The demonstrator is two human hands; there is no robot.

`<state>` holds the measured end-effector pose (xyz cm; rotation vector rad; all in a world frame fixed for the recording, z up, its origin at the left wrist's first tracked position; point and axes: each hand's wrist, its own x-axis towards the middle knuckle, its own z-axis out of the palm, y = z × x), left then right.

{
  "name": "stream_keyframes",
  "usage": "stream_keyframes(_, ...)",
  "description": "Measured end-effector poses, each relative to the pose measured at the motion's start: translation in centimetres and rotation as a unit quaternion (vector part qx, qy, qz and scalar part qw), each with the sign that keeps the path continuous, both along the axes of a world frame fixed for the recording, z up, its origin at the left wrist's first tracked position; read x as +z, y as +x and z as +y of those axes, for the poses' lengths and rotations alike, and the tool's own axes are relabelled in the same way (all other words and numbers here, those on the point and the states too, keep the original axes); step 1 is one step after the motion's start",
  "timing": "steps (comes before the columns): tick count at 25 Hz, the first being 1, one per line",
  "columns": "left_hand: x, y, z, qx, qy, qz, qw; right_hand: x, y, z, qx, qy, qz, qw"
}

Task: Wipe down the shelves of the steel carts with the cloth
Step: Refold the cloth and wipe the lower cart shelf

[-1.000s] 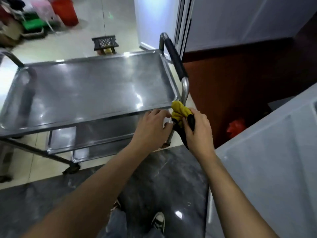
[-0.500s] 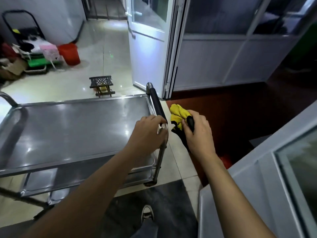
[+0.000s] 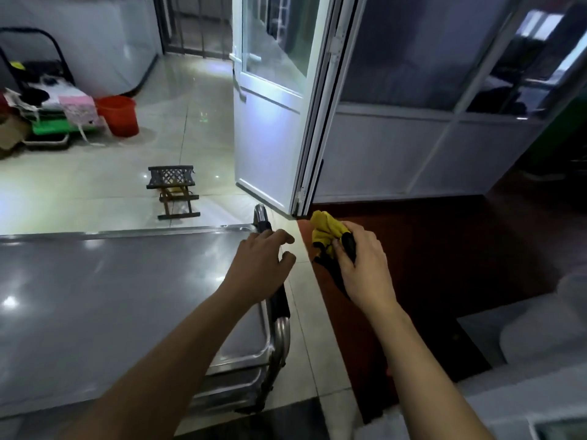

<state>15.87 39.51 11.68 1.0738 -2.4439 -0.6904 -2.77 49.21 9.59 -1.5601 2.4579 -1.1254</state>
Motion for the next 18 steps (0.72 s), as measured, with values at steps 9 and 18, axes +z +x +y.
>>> stream_keyframes(9,-0.7,-6.0,-9.9,0.096,0.003,-0.006,0.995,-1.9,-9.1,-12.0,0.066,0.017,-0.005,0.998)
stream_keyframes(18,-3.1,-18.9,-22.2,0.246,0.034,-0.035,0.968,-4.9,-23.0,-31.1,0.222,0.034,-0.018,0.974)
